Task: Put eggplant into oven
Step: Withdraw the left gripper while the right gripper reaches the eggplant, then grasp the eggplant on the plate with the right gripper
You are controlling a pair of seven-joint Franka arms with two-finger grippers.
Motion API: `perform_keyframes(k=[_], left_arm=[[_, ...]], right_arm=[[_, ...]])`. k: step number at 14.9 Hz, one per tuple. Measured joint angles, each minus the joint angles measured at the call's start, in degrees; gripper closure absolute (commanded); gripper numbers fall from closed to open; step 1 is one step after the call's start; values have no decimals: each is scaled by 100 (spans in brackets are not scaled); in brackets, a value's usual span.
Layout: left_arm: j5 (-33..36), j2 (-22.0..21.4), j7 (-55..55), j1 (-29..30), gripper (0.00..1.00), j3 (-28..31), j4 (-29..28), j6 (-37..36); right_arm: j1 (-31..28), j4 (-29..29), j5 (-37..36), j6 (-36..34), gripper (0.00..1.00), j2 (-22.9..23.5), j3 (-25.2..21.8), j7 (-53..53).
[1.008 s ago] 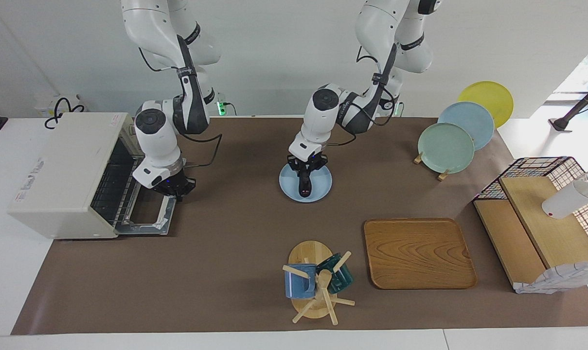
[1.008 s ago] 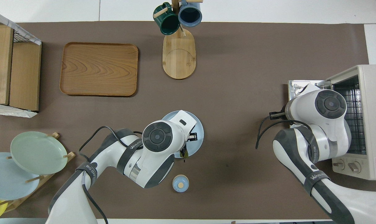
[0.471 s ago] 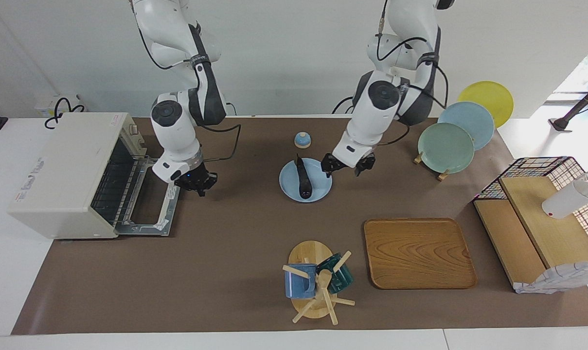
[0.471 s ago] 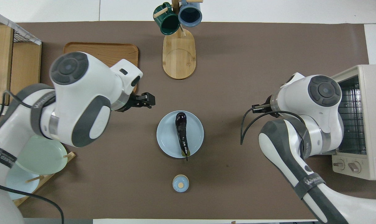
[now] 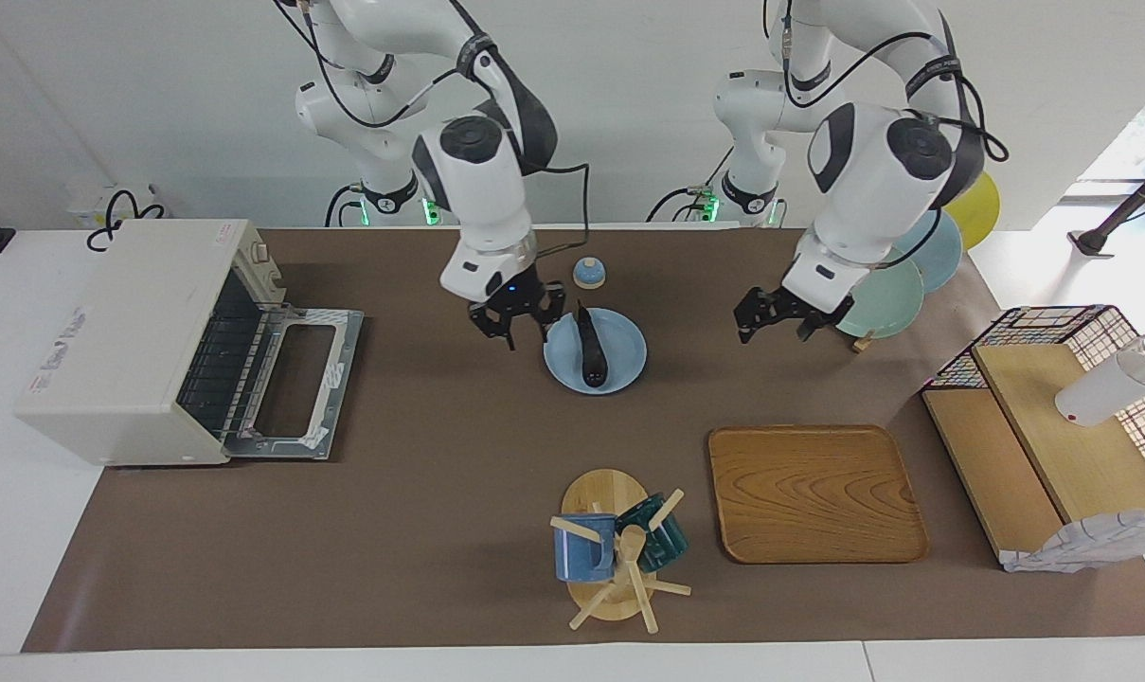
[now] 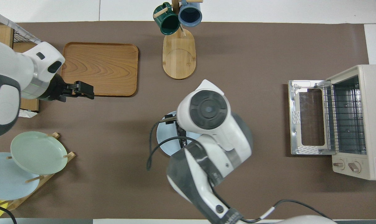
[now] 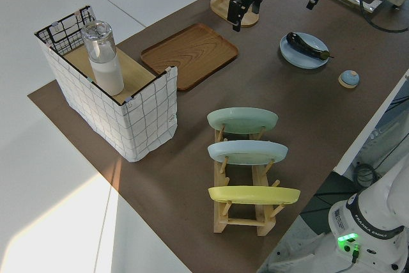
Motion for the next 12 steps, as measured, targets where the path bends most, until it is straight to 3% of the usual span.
perform_keyframes(k=[2,3,5,8,10,12], left_arm=[[16,-137,201,236,0,3,-1,-159],[85,-205,228,274,0,0,-1,-229],[245,-334,228,276,0,-16,-1,-354],[441,-512,247,274,0,-45,-21,-518],[468,-647,278,267,0,-70,-91,-621],[479,-717,285,265,0,-83,-83,-736]], right_arm=[[589,874,-550,-135,42,828,-1,946],[774,1082,-671,-42,35,1142,-2,1188],[898,1057,-712,312,31,1476,-16,1294],[907,859,-715,545,38,1516,-34,1294],[907,678,-715,612,55,1442,-37,1294],[907,501,-715,674,57,1362,-37,1294]])
